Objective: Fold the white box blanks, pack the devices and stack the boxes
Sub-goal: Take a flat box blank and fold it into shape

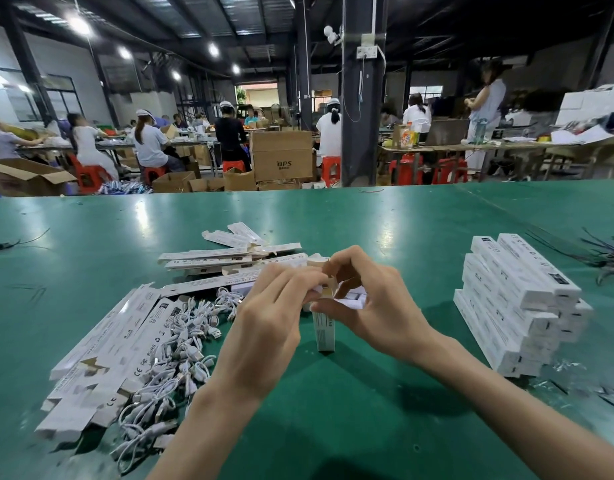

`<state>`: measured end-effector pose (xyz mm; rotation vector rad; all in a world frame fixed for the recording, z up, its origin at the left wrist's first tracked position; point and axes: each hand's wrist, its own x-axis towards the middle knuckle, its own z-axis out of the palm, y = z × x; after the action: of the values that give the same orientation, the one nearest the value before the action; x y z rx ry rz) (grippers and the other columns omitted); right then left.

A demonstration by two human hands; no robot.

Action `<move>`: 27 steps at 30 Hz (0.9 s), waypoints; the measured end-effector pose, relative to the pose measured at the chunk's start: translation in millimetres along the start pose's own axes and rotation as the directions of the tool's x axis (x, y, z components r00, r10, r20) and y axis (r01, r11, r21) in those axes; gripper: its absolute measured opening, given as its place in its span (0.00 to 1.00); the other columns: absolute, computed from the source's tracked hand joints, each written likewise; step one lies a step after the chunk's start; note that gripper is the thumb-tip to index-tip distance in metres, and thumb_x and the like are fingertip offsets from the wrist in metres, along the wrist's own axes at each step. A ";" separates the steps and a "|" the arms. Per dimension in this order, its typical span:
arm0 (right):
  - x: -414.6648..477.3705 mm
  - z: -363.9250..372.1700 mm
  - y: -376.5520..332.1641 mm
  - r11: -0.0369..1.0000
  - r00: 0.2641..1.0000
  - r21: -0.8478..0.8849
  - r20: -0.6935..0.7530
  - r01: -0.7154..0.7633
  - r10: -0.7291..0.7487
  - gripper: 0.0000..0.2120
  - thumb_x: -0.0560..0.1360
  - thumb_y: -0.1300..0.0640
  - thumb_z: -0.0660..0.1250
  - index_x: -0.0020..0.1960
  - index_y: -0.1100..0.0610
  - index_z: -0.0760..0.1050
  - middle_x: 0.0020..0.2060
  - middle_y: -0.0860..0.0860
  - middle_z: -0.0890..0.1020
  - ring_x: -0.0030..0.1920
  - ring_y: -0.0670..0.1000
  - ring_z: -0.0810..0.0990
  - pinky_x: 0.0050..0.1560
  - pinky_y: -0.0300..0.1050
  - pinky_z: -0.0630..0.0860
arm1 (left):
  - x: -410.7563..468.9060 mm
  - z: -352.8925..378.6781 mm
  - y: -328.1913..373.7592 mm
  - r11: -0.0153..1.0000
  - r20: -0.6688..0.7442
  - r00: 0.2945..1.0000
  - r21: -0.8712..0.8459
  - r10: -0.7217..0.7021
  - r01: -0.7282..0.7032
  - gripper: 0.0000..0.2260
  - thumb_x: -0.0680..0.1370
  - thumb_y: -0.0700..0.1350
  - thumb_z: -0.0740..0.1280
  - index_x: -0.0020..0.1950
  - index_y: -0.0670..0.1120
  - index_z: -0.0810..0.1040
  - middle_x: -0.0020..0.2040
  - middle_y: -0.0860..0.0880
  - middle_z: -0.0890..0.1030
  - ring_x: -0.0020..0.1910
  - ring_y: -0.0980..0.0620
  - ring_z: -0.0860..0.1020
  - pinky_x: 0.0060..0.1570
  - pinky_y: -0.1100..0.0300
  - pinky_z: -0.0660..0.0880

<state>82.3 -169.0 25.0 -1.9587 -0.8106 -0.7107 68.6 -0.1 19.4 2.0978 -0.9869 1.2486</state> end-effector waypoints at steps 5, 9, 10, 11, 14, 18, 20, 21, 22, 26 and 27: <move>-0.9 3.5 -0.5 0.998 0.999 -0.061 -0.025 0.026 -0.028 0.18 0.66 0.62 0.79 0.49 0.61 0.72 0.38 0.42 0.76 0.37 0.46 0.76 0.39 0.27 0.71 | 0.1 2.1 1.8 0.997 -0.048 0.996 -0.005 -0.075 0.075 0.28 0.68 0.19 0.64 0.65 0.38 0.74 0.55 0.46 0.75 0.53 0.50 0.74 0.57 0.67 0.73; -1.6 4.3 -1.4 0.999 1.000 -0.043 -0.012 -0.003 0.002 0.18 0.67 0.62 0.79 0.50 0.59 0.72 0.41 0.50 0.80 0.38 0.48 0.77 0.41 0.38 0.77 | 2.1 2.0 8.8 0.988 -0.156 0.977 -0.083 -0.143 0.131 0.32 0.67 0.22 0.56 0.68 0.44 0.70 0.55 0.50 0.66 0.54 0.59 0.67 0.57 0.68 0.71; -1.9 4.2 -1.2 0.999 1.000 -0.039 -0.008 -0.008 0.007 0.18 0.67 0.61 0.78 0.50 0.58 0.72 0.41 0.50 0.80 0.39 0.48 0.77 0.41 0.39 0.77 | 2.5 2.5 10.9 0.987 -0.172 0.974 -0.090 -0.146 0.132 0.31 0.68 0.22 0.56 0.65 0.45 0.72 0.54 0.50 0.66 0.55 0.61 0.67 0.57 0.68 0.71; -2.0 4.5 -1.0 0.999 1.000 -0.035 -0.003 -0.010 0.010 0.18 0.67 0.61 0.78 0.50 0.58 0.72 0.41 0.50 0.80 0.39 0.48 0.78 0.42 0.39 0.77 | 2.8 3.2 12.5 0.987 -0.181 0.973 -0.100 -0.141 0.124 0.28 0.69 0.22 0.57 0.63 0.45 0.72 0.54 0.50 0.66 0.56 0.63 0.66 0.57 0.69 0.70; -1.8 6.3 -0.1 0.999 1.000 -0.037 -0.008 0.000 -0.001 0.18 0.68 0.61 0.77 0.49 0.55 0.70 0.40 0.46 0.79 0.39 0.44 0.77 0.41 0.34 0.75 | 2.5 6.8 13.7 0.984 -0.208 0.973 -0.162 -0.103 0.069 0.14 0.78 0.32 0.59 0.60 0.45 0.70 0.58 0.48 0.68 0.61 0.63 0.67 0.59 0.70 0.69; -2.1 7.4 2.7 0.998 0.999 -0.057 0.004 0.041 -0.041 0.15 0.69 0.63 0.75 0.50 0.60 0.71 0.41 0.46 0.79 0.40 0.45 0.77 0.40 0.44 0.77 | 1.3 9.2 15.8 0.963 -0.195 0.970 -0.252 -0.142 0.091 0.08 0.80 0.42 0.63 0.58 0.46 0.68 0.60 0.54 0.74 0.62 0.61 0.74 0.62 0.62 0.72; -2.7 7.0 3.8 0.997 0.999 -0.055 0.003 0.048 -0.048 0.13 0.71 0.64 0.73 0.51 0.61 0.72 0.41 0.49 0.80 0.41 0.47 0.78 0.40 0.49 0.77 | 0.6 11.0 17.2 0.971 -0.210 0.970 -0.227 -0.121 0.072 0.07 0.79 0.42 0.65 0.55 0.45 0.70 0.55 0.59 0.75 0.59 0.69 0.74 0.66 0.59 0.70; -2.8 7.1 4.0 0.997 0.999 -0.051 0.002 0.050 -0.050 0.12 0.71 0.64 0.72 0.51 0.61 0.71 0.41 0.49 0.80 0.41 0.47 0.78 0.40 0.51 0.77 | -0.2 12.4 16.3 0.976 -0.222 0.969 -0.207 -0.107 0.060 0.07 0.78 0.42 0.66 0.54 0.45 0.70 0.52 0.60 0.76 0.55 0.70 0.75 0.69 0.56 0.68; -2.9 7.5 3.9 0.997 0.999 -0.048 0.001 0.054 -0.054 0.11 0.72 0.64 0.71 0.51 0.61 0.71 0.41 0.50 0.80 0.41 0.46 0.78 0.40 0.51 0.77 | -1.2 13.8 14.7 0.980 -0.233 0.967 -0.190 -0.098 0.054 0.06 0.78 0.41 0.66 0.54 0.45 0.71 0.50 0.59 0.77 0.52 0.69 0.77 0.71 0.53 0.66; -3.0 10.9 2.7 0.994 0.995 -0.059 -0.021 0.094 -0.095 0.10 0.72 0.62 0.70 0.50 0.62 0.71 0.40 0.48 0.80 0.39 0.41 0.76 0.38 0.48 0.76 | -4.1 14.3 10.2 0.998 -0.245 0.968 -0.036 -0.055 0.048 0.08 0.76 0.40 0.70 0.52 0.48 0.75 0.45 0.56 0.81 0.44 0.56 0.79 0.65 0.51 0.69; -3.2 11.3 2.4 0.994 0.995 -0.055 -0.027 0.092 -0.093 0.10 0.72 0.62 0.70 0.50 0.62 0.71 0.41 0.47 0.79 0.39 0.40 0.76 0.38 0.48 0.76 | -4.0 13.7 10.9 0.998 -0.246 0.968 0.007 -0.054 0.058 0.08 0.75 0.40 0.72 0.51 0.48 0.75 0.44 0.55 0.81 0.43 0.53 0.79 0.59 0.53 0.71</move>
<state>84.0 -160.9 16.3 -1.9643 -0.8766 -0.8222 65.9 -15.4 10.2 1.9098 -0.8052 1.4487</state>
